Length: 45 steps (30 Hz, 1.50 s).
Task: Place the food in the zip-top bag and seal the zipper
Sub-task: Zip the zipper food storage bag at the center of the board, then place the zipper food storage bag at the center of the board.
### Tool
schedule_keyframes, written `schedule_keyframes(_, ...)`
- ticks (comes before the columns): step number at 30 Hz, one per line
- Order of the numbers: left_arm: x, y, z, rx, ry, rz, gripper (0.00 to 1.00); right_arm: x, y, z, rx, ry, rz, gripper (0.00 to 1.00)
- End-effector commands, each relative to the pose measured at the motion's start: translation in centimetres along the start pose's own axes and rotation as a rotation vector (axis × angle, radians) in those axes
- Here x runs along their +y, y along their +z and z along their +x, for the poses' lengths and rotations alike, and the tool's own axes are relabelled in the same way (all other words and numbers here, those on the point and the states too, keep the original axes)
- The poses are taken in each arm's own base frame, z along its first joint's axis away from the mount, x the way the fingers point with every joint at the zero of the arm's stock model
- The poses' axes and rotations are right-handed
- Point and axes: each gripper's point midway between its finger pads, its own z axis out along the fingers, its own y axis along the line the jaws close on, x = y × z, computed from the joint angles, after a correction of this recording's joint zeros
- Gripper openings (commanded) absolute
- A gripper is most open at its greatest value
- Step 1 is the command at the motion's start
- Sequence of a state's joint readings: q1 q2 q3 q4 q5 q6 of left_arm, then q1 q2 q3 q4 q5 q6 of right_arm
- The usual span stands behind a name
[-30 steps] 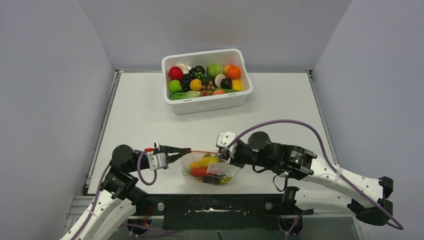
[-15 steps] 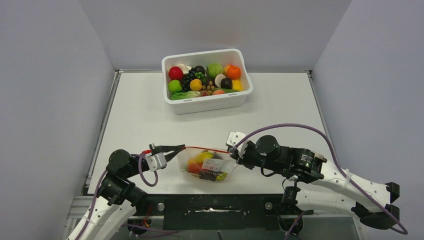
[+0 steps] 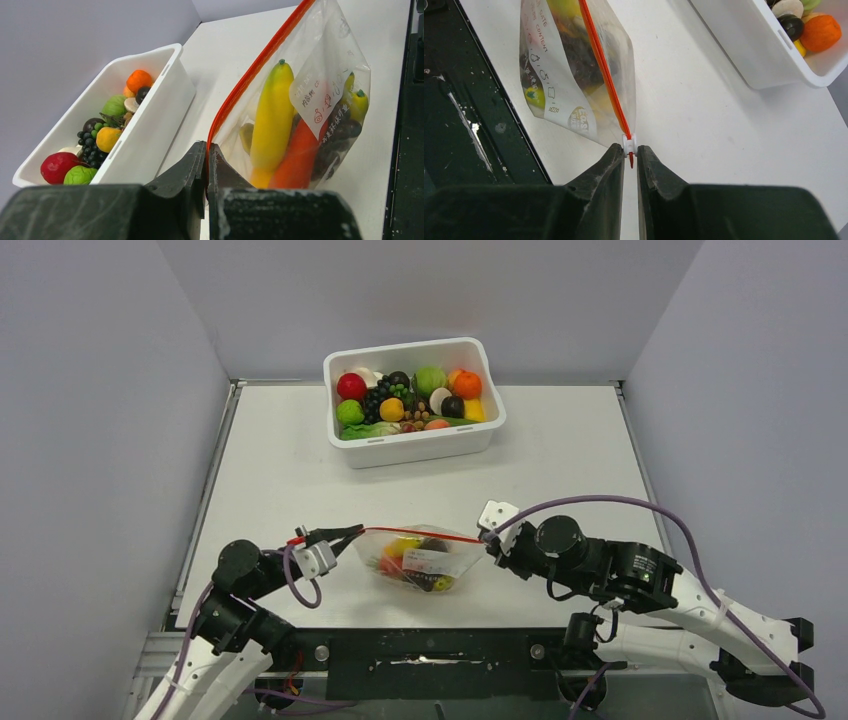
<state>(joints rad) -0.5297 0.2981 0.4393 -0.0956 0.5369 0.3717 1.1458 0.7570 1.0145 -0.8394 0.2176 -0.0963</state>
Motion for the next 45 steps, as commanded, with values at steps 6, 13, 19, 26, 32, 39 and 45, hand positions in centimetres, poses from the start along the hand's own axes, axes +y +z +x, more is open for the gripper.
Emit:
schedule_keyframes(6, 3.1, -0.3, -2.7, -0.001, 0.006, -0.119, 0.0, -2.3, -2.6, -1.5, -0.044, 0.024, 0.086, 0.0)
schedule_keyframes(13, 3.3, -1.5, -4.0, -0.006, -0.068, -0.162, 0.0, -1.6, -3.9, -3.2, -0.13, 0.035, 0.025, 0.0)
schedule_keyframes(19, 1.3, -1.5, -4.2, -0.012, -0.202, -0.085, 0.0, 1.6, -3.6, -5.9, -0.338, 0.078, -0.134, 0.0)
schedule_keyframes(26, 2.7, -0.6, 1.1, 0.048, -0.478, -0.277, 0.0, 1.6, 2.5, -4.2, -0.257, 0.083, -0.058, 0.0)
schedule_keyframes(32, 3.2, 0.1, 5.4, 0.109, -0.643, -0.394, 0.0, -2.3, 6.3, -2.2, -0.147, 0.147, 0.095, 0.0)
schedule_keyframes(39, 5.6, 0.6, 5.7, 0.118, -0.614, -0.489, 0.06, -6.7, 8.2, -0.6, -0.149, 0.277, 0.141, 0.0)
schedule_keyframes(45, 7.0, 1.0, 4.7, 0.102, -0.566, -0.513, 0.3, -9.4, 9.1, 0.8, -0.127, 0.352, 0.201, 0.0)
